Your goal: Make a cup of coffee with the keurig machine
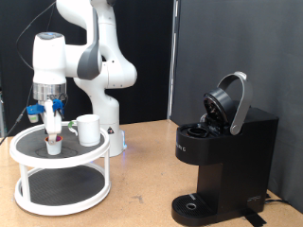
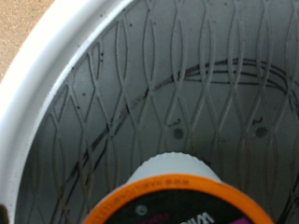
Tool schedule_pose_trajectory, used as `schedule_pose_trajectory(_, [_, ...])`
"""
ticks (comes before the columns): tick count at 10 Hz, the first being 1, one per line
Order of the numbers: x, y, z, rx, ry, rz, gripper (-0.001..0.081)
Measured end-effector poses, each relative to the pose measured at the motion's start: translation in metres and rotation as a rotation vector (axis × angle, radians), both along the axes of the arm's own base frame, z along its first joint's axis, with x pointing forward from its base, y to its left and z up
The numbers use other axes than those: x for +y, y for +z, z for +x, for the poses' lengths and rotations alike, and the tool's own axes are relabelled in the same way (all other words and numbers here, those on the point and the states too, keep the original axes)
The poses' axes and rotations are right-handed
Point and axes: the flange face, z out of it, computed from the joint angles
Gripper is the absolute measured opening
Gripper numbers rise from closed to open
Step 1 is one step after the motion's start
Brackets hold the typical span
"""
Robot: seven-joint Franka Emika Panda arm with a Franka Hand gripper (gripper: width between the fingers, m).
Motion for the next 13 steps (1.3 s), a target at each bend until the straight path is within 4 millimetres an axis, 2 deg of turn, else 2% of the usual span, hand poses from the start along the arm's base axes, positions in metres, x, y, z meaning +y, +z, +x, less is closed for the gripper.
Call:
schedule_pose_trajectory(4, [0.0068,-0.0104,-0.0017,0.007,0.011,0.006,0.0808])
schedule_pose_trajectory(10, [0.0094,-0.0126,-0.002,0.009,0.012,0.012,0.0808])
schedule_pose_trajectory(12, [0.0094,-0.0126,-0.002,0.009,0.011,0.013,0.0553])
schedule_pose_trajectory(13, [0.0094,-0.0125,-0.002,0.009,0.01,0.014,0.0553])
